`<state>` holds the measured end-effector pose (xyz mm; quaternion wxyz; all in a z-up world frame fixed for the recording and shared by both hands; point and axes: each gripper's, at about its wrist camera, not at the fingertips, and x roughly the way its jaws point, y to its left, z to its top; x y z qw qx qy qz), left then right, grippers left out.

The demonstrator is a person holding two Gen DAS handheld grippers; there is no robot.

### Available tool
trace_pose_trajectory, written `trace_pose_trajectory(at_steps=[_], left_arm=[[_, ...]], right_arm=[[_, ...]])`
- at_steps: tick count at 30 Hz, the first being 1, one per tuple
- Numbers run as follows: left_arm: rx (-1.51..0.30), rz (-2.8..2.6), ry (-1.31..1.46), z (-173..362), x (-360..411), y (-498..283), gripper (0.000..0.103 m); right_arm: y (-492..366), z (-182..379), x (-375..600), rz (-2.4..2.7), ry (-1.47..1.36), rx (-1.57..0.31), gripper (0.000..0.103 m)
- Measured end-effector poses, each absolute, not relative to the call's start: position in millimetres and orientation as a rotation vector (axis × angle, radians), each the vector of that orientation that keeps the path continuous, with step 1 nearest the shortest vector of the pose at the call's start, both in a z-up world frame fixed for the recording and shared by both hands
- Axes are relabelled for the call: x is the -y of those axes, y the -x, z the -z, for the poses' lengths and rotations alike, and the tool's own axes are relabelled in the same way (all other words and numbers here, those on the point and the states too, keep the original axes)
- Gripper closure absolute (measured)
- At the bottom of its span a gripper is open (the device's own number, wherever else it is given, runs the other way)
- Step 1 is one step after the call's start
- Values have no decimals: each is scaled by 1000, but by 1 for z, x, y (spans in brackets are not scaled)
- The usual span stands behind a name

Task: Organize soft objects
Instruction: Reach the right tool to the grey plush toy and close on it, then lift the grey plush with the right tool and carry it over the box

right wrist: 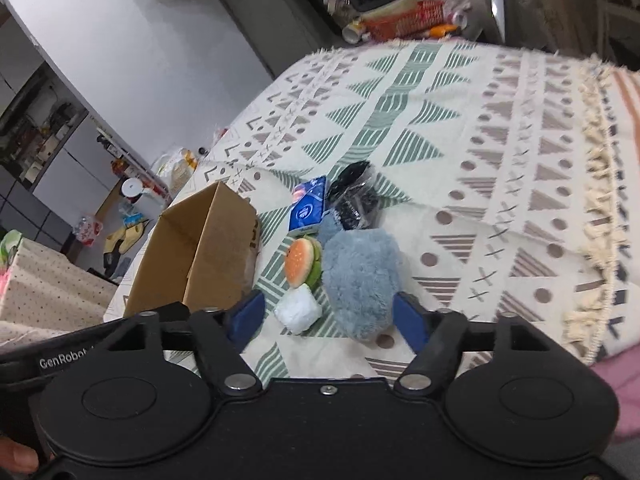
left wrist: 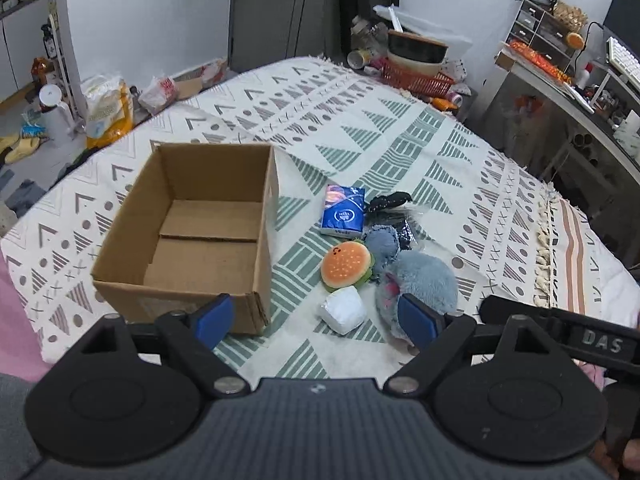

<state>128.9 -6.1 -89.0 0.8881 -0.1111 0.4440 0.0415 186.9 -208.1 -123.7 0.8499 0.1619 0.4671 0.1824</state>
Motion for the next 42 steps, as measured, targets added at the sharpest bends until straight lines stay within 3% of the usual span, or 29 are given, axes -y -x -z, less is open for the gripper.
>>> trace_pose_trajectory(at_steps=[2, 6, 10, 19, 23, 27, 30, 32, 35, 42], left_arm=[[-937, -88, 229, 94, 6, -136, 15], [-958, -90, 229, 102, 8, -146, 15], [-981, -86, 241, 111, 9, -156, 15], [-1023, -71, 281, 136, 18, -180, 20], [-1038, -59, 305, 144, 23, -191, 28], [-1052, -24, 318, 152, 32, -200, 39], [-1055, -1, 333, 158, 41, -209, 41], [-1061, 14, 335, 162, 48, -214, 42], [-1052, 54, 359, 165, 58, -222, 44], [-1081, 97, 379, 178, 76, -239, 49]], right_arm=[[-194, 130, 205, -392, -344, -995, 41], [-209, 146, 202, -408, -375, -1028, 59], [-222, 165, 207, -408, -461, -1030, 64], [-234, 182, 216, -379, -506, -1022, 66], [-238, 188, 228, -340, -517, -1030, 64], [-241, 193, 235, -286, -496, -1036, 52], [-242, 199, 241, -259, -509, -1056, 52], [-243, 203, 246, -240, -518, -1066, 56], [-244, 209, 253, -214, -543, -1073, 70], [-243, 216, 266, -202, -612, -1067, 77]])
